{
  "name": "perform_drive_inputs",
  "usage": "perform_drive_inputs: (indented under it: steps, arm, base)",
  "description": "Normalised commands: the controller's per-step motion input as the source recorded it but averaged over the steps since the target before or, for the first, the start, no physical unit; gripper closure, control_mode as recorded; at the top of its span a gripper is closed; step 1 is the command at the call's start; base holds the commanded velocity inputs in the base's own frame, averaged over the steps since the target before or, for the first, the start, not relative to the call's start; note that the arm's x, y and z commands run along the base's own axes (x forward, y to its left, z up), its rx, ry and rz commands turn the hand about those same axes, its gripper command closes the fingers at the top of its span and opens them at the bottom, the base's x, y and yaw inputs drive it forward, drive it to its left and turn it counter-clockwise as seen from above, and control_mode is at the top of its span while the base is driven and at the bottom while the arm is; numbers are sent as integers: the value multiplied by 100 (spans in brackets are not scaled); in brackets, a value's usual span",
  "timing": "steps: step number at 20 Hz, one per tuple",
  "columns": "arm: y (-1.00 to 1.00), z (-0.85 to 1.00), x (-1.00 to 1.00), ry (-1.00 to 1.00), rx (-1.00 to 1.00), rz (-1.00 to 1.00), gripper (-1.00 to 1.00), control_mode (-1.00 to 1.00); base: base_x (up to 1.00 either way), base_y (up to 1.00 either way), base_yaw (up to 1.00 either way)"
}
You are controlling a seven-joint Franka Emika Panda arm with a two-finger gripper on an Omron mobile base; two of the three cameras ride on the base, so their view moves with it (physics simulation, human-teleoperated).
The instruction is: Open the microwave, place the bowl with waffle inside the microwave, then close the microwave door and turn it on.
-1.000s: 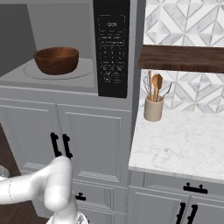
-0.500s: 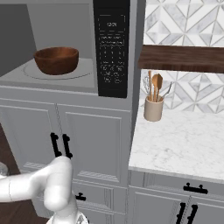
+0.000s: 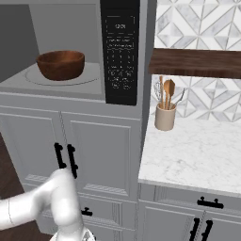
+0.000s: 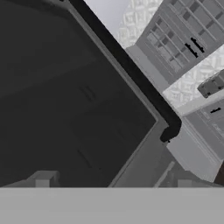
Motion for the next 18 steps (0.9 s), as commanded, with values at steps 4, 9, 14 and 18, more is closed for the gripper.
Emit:
perform_drive_inputs:
  steps: [4, 9, 14, 18]
  arm:
    - [-80, 15, -13, 3, 1, 0, -100, -100]
    - [-80, 7, 1, 5, 5, 8, -100, -100]
    - [-61, 9, 34, 10, 9, 26, -100, -100]
    - [-59, 11, 56, 11, 9, 27, -100, -100]
  base:
    - [0, 0, 0]
    - [0, 0, 0]
    - [0, 0, 0]
    - [0, 0, 0]
